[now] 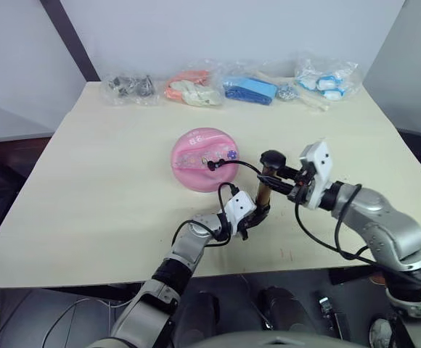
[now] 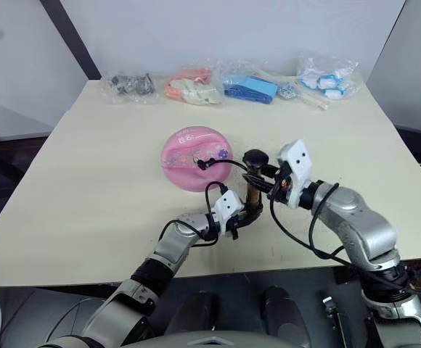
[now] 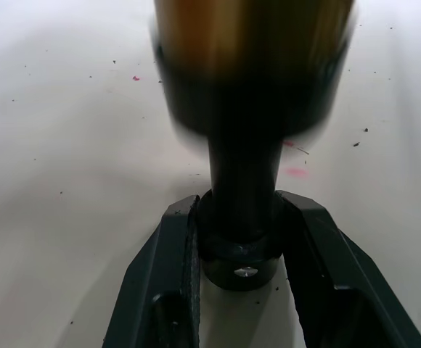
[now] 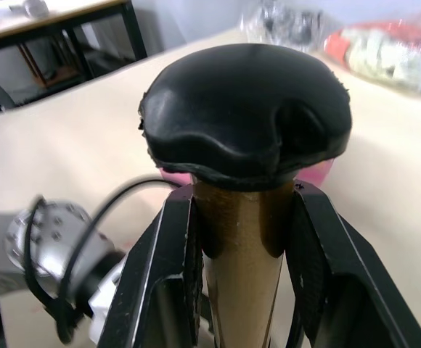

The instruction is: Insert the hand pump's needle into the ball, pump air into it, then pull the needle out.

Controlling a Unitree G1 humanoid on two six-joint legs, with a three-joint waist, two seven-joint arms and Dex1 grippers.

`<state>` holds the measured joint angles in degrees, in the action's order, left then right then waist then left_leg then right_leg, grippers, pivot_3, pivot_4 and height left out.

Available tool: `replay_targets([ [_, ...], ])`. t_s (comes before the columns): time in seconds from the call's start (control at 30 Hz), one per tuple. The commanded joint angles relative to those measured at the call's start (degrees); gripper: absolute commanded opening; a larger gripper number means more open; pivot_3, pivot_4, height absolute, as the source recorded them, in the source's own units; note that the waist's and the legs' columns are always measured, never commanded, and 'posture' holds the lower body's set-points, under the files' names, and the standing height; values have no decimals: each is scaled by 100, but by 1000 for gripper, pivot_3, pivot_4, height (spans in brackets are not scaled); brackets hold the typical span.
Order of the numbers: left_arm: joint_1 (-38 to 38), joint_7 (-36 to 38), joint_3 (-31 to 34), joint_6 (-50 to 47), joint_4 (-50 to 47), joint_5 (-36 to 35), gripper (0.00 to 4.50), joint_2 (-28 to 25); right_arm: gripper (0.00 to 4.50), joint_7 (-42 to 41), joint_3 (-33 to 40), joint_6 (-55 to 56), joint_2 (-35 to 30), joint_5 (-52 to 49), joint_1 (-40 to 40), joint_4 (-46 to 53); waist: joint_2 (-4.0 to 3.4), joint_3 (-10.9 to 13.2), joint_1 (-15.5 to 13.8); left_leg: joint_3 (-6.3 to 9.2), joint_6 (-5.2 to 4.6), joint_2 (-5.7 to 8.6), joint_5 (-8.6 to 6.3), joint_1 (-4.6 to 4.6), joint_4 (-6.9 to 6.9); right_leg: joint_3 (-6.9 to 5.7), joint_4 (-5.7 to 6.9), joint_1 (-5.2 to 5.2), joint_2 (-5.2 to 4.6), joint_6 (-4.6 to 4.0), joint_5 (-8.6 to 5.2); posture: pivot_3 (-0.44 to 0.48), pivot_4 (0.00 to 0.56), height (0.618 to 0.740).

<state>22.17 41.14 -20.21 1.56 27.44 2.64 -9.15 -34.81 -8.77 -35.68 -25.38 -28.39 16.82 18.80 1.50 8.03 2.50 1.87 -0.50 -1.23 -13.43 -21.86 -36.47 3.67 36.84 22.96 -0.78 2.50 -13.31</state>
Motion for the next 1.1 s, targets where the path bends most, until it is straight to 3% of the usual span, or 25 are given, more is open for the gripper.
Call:
replay_targets([
  [0.03, -171, 47, -73, -189, 143, 128, 1101, -97, 1008, -180, -745, 145, 101, 566, -474, -968, 8, -8, 0, 1, 0, 0, 0, 2, 0, 0, 0, -3, 1, 0, 0, 0, 150, 740],
  [0.2, -175, 31, -75, -191, 144, 127, 1101, -89, 1008, -333, -707, 355, 171, 734, -480, -1111, 25, -30, 6, 1, 0, -4, 0, 12, 1, 1, -1, -12, 4, 0, 0, 0, 150, 740],
  [0.43, -158, -15, -72, -153, 255, 131, 1101, -42, 1008, -281, 516, -439, -182, -100, 445, -177, 6, 0, -11, 5, 0, -2, -1, 3, 1, -1, -2, -9, 0, -1, 0, 0, 150, 740],
  [0.63, -136, -36, -66, -126, 313, 129, 1101, 8, 1008, -121, 1291, -1382, -530, -1035, 1131, 521, -23, 28, -56, 9, 0, 15, 0, -85, -4, -3, -3, 64, -13, 26, 17, 0, 150, 740],
  [0.83, -117, -36, -71, -105, 346, 116, 1101, 38, 1008, 208, 1933, -2072, -850, -1797, 1863, 868, -28, 51, -65, 11, 0, 22, 0, -93, -6, -5, -4, 68, -18, 28, 17, 0, 150, 740],
  [1.1, -106, -13, -60, -118, 332, 97, 1101, 25, 1008, 471, 2157, -2348, -1216, -2218, 2297, 940, -31, 58, -63, 9, -1, 21, 1, -95, -10, -5, -4, 68, -18, 29, 18, 0, 150, 740],
])
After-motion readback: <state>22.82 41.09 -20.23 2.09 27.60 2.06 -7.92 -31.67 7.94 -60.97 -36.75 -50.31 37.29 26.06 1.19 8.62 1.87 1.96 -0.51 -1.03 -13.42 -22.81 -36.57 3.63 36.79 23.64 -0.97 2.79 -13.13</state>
